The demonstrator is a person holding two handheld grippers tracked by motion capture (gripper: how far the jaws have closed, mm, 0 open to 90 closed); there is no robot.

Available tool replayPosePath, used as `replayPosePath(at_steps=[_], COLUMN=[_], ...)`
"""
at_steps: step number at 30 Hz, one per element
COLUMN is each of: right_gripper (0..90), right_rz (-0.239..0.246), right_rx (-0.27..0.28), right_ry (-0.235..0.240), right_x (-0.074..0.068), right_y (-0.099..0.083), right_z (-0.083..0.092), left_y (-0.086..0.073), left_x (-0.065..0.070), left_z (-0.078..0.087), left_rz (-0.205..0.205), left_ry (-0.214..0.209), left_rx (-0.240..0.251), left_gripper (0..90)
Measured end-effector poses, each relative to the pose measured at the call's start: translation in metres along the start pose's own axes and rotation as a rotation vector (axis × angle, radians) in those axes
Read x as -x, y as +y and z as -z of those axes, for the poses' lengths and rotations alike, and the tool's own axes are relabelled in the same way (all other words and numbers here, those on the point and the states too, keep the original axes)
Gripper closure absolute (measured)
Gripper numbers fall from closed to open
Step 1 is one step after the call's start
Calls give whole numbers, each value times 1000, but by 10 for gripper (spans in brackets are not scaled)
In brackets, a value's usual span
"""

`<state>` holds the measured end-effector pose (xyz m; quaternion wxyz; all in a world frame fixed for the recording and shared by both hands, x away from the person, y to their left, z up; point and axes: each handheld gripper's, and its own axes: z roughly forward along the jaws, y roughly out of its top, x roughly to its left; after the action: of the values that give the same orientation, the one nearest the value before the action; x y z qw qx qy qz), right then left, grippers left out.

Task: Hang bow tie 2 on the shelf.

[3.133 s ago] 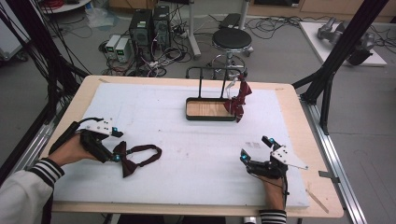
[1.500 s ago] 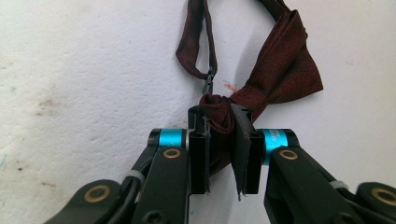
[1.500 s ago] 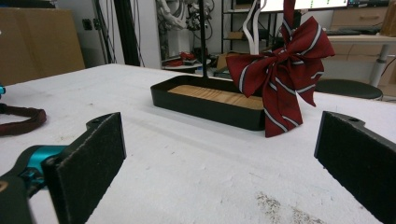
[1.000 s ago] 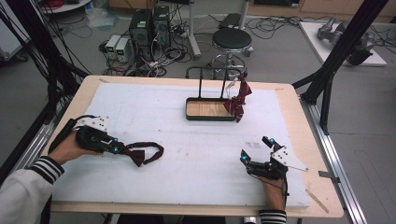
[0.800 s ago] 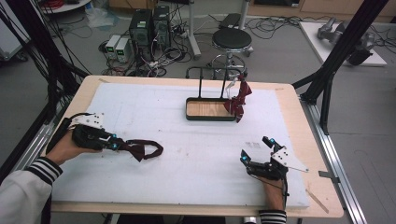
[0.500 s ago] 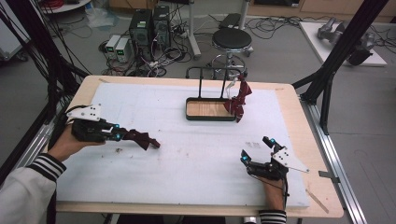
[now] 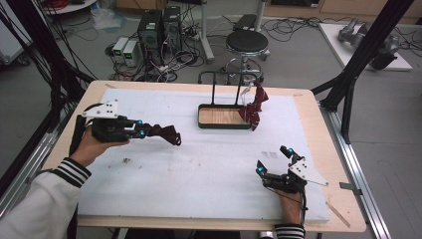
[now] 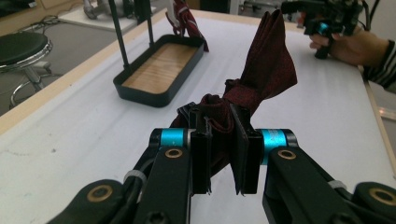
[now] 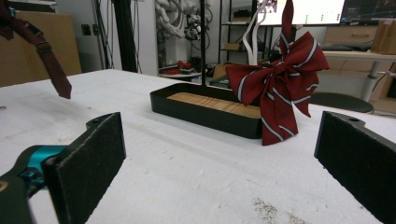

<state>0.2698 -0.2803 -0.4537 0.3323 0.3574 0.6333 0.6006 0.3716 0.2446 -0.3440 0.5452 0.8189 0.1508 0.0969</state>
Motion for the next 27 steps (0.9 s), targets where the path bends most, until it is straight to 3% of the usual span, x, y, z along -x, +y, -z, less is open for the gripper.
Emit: replayPosePath(at_steps=[4,10,17,27], right_gripper=[11,11,11,11], right_rz=[-8,8,3,14], right_rx=[20,32,32,40], right_ry=[-7,-18,-21,-24], right_x=[0,-1,-1,-1], right_y=[-1,-1,-1,-2], right_z=[2,3,3,3], left_y=[2,10,22,36], left_x=[-4,-9,-15,-27], left_z=[-8,-19,-30,-43], left_rz=[24,26,32,52], left_ry=[2,11,29,61], left_rx=[42,73,77,133], left_gripper=[790,790,789,789])
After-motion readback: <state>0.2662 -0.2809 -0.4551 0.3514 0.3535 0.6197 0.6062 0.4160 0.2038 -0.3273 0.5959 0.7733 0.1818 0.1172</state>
